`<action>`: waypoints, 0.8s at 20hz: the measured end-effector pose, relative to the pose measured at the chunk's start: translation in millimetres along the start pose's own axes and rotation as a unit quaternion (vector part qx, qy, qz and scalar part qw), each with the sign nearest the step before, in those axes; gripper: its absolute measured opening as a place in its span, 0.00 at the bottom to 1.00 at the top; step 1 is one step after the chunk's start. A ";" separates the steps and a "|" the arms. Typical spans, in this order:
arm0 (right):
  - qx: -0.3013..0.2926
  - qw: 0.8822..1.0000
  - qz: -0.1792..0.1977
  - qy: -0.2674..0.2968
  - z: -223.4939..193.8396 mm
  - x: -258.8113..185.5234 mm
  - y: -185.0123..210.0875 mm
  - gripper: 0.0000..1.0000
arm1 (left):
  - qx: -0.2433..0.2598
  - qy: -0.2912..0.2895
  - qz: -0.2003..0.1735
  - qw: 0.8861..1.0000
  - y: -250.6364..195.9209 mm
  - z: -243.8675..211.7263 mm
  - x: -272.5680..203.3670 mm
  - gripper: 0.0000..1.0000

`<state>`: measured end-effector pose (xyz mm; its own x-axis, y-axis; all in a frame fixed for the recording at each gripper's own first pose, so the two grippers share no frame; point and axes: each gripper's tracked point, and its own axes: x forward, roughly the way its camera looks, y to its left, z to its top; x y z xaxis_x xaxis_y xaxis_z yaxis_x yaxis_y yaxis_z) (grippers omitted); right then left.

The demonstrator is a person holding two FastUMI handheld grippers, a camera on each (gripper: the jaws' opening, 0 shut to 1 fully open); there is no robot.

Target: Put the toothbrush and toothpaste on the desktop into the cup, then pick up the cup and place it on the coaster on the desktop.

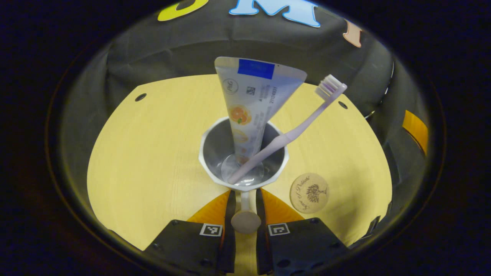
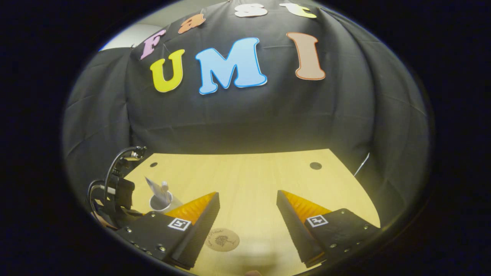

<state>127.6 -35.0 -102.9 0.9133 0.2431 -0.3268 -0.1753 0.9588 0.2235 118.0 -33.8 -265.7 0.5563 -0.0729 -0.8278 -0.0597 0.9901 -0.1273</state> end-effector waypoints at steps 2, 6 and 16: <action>0.000 1.000 -0.001 -0.002 -1.2 -4.0 -5.7 0.94 | 0.002 0.000 -0.010 1.000 -10.5 -1.4 -4.0 0.28; 0.008 1.000 -0.004 0.000 -5.0 -11.3 -19.5 0.94 | 0.014 0.001 -0.027 1.000 -36.8 -7.2 -11.2 0.29; 0.014 1.000 -0.018 -0.001 -14.9 -32.8 -55.2 0.93 | 0.048 0.023 -0.043 0.998 -119.9 -35.7 -16.2 0.28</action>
<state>101.9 -93.8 -118.3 0.9193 0.2085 -0.3338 -0.1321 0.9624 0.2372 86.5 -155.6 -256.6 0.5165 -0.1611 -0.8410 0.0681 0.9868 -0.1472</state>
